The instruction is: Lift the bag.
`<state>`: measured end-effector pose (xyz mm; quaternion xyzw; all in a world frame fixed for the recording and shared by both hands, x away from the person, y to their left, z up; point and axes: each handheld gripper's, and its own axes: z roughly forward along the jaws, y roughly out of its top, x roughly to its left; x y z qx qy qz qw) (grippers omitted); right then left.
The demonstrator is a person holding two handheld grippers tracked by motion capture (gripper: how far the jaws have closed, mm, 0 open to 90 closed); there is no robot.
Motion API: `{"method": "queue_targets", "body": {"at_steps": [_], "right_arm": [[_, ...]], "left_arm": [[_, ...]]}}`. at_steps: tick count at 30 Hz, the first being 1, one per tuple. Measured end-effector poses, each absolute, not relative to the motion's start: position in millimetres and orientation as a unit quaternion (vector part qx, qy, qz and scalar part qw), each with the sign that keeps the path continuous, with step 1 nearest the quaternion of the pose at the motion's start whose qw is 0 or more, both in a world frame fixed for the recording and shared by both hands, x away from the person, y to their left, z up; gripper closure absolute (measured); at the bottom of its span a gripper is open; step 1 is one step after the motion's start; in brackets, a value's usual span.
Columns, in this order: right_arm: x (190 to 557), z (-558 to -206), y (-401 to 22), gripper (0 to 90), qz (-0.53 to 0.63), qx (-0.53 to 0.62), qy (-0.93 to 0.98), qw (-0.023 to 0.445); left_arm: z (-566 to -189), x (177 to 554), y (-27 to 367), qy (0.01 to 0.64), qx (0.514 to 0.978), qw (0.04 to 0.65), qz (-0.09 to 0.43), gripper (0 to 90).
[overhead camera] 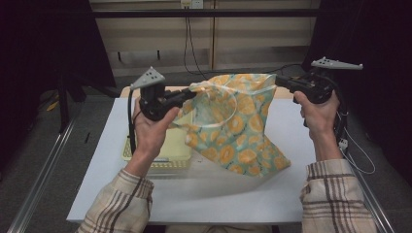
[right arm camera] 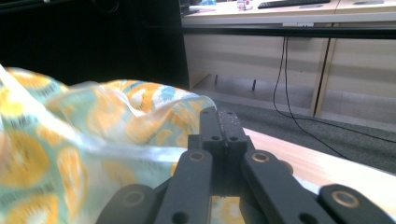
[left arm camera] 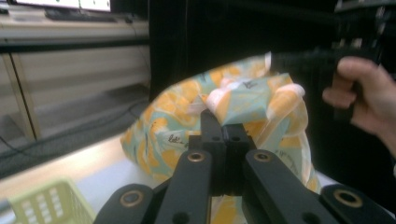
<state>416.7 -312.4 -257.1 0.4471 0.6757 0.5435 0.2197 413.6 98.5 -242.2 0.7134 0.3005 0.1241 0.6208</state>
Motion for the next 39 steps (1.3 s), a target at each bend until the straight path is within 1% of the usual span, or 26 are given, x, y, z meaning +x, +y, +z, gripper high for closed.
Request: {"method": "queue_targets", "body": {"at_steps": [5, 10, 13, 18, 24, 29, 33, 39], "right_arm": [[419, -243, -313, 90.0, 0.545, 0.442, 0.675, 0.227], [418, -227, -312, 90.0, 0.556, 0.431, 0.67, 0.237], [418, -230, -314, 90.0, 0.547, 0.436, 0.673, 0.241], [428, -248, -325, 90.0, 0.539, 0.457, 0.669, 0.23], [432, -263, -332, 90.0, 0.522, 0.471, 0.673, 0.228], [432, -277, -331, 90.0, 0.504, 0.473, 0.684, 0.231], [432, -291, -332, 90.0, 0.499, 0.48, 0.686, 0.222], [429, -316, -330, 90.0, 0.483, 0.488, 0.69, 0.228]], "left_arm": [[-212, 418, 105, 0.296, 0.696, 0.64, 0.136, 90.0], [-202, 416, 107, 0.292, 0.688, 0.648, 0.146, 90.0], [-212, 420, 106, 0.299, 0.702, 0.627, 0.156, 90.0], [-241, 433, 100, 0.315, 0.724, 0.598, 0.135, 90.0], [-269, 443, 92, 0.329, 0.751, 0.558, 0.131, 90.0], [-287, 443, 86, 0.332, 0.763, 0.539, 0.129, 90.0], [-299, 446, 85, 0.336, 0.771, 0.523, 0.136, 90.0], [-309, 448, 81, 0.335, 0.775, 0.521, 0.123, 89.7]]}}
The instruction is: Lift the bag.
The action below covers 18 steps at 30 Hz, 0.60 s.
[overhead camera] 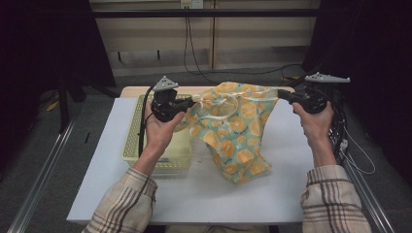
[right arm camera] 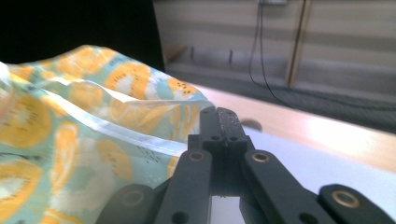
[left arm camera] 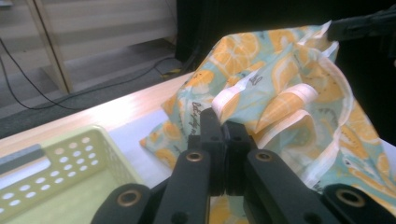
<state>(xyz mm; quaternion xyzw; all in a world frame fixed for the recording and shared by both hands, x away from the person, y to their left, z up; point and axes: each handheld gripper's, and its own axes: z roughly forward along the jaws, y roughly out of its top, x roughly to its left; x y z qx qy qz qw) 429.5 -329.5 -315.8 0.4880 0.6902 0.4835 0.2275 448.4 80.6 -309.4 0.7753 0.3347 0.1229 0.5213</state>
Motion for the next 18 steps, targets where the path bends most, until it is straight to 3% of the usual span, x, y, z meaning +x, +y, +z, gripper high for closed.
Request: {"method": "queue_targets", "body": {"at_steps": [8, 12, 14, 15, 16, 18], "right_arm": [[434, -332, -341, 90.0, 0.46, 0.508, 0.688, 0.237], [432, -333, -341, 89.2, 0.469, 0.503, 0.689, 0.23], [431, -333, -341, 72.2, 0.472, 0.502, 0.687, 0.23], [431, -333, -341, 68.5, 0.472, 0.503, 0.687, 0.229], [430, -333, -340, 67.6, 0.474, 0.5, 0.689, 0.224], [428, -332, -339, 57.6, 0.475, 0.499, 0.689, 0.224]], "left_arm": [[-316, 444, 63, 0.314, 0.79, 0.513, 0.119, 86.0], [-321, 445, 65, 0.315, 0.79, 0.512, 0.117, 68.0], [-322, 444, 67, 0.32, 0.789, 0.511, 0.121, 57.5], [-322, 444, 69, 0.32, 0.789, 0.51, 0.125, 48.7], [-321, 443, 71, 0.32, 0.787, 0.511, 0.129, 43.9], [-320, 440, 77, 0.321, 0.785, 0.512, 0.138, 35.7]]}}
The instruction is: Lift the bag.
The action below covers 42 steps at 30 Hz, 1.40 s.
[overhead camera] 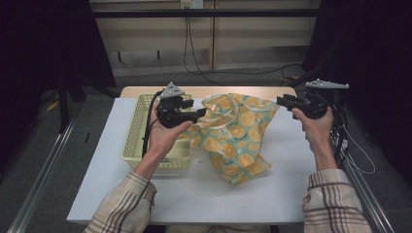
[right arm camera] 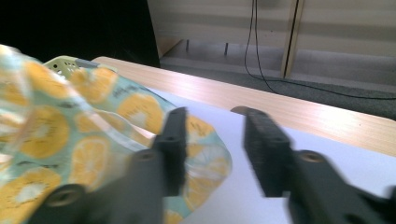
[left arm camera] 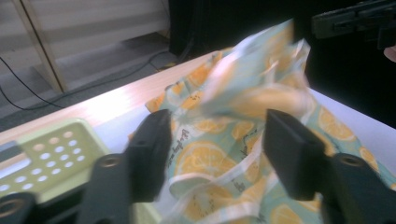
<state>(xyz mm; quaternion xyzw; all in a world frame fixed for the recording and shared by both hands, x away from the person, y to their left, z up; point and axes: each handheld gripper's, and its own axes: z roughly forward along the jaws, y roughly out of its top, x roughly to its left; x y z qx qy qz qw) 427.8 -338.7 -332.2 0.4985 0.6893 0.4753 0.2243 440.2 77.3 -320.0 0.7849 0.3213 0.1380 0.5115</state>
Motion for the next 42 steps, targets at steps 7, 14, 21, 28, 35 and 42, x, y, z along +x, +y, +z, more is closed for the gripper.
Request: {"method": "queue_targets", "body": {"at_steps": [7, 14, 21, 28, 35, 42], "right_arm": [[408, -337, -325, 28.4, 0.467, 0.491, 0.701, 0.22], [384, -351, -312, 15.2, 0.456, 0.49, 0.71, 0.216], [359, -372, -310, 13.9, 0.444, 0.493, 0.714, 0.224], [333, -390, -309, 13.6, 0.438, 0.5, 0.711, 0.23], [315, -408, -310, 14.5, 0.436, 0.511, 0.703, 0.234], [309, -415, -310, 15.2, 0.442, 0.512, 0.699, 0.231]], "left_arm": [[-325, 425, 99, 0.326, 0.785, 0.502, 0.157, 10.5], [-333, 403, 125, 0.326, 0.782, 0.504, 0.168, 5.0], [-349, 371, 148, 0.328, 0.78, 0.504, 0.175, 4.7], [-372, 346, 169, 0.35, 0.773, 0.493, 0.192, 5.1], [-391, 326, 185, 0.38, 0.746, 0.51, 0.198, 5.1], [-393, 317, 185, 0.363, 0.751, 0.512, 0.204, 5.1]]}}
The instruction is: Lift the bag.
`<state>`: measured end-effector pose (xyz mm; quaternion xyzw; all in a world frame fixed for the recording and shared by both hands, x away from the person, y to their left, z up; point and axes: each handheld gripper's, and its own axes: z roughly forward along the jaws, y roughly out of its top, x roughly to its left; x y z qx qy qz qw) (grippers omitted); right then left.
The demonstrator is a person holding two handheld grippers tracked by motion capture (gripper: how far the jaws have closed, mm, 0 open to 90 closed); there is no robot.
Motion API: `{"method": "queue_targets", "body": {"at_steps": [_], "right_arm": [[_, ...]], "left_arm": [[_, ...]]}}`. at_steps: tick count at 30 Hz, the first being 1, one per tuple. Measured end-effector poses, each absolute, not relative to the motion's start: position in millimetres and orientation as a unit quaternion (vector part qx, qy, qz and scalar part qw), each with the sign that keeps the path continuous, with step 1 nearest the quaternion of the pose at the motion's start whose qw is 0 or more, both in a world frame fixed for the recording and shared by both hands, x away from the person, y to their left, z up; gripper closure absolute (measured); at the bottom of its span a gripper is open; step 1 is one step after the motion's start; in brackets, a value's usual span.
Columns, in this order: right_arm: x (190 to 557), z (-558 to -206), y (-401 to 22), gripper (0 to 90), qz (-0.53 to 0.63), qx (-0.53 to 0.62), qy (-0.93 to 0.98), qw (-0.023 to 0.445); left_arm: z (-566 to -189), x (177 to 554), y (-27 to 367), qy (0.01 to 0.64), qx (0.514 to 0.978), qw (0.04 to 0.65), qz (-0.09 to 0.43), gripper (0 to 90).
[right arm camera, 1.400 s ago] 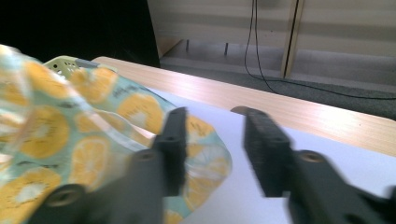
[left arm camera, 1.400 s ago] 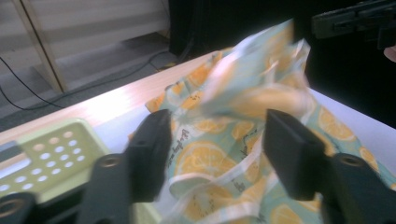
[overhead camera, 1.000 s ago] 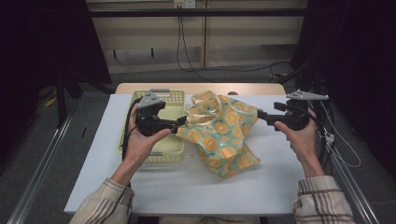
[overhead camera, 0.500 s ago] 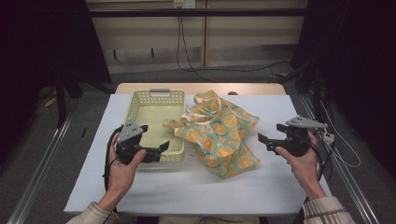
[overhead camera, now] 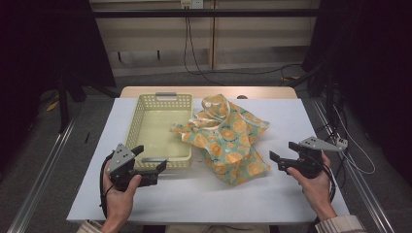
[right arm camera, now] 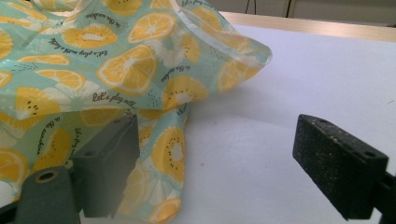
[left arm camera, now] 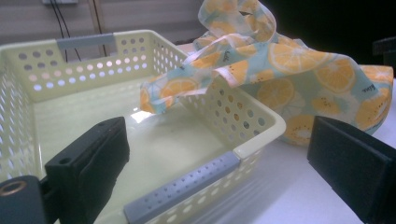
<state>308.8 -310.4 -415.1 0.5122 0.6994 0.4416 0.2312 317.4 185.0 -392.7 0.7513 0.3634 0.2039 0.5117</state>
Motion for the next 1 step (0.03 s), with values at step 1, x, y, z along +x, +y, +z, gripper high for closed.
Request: {"method": "queue_targets", "body": {"at_steps": [1], "right_arm": [[309.2, -415.4, -310.7, 15.2, 0.441, 0.513, 0.699, 0.232]], "left_arm": [[-394.5, 318.3, 184.7, 0.365, 0.753, 0.51, 0.2, 5.1]]}}
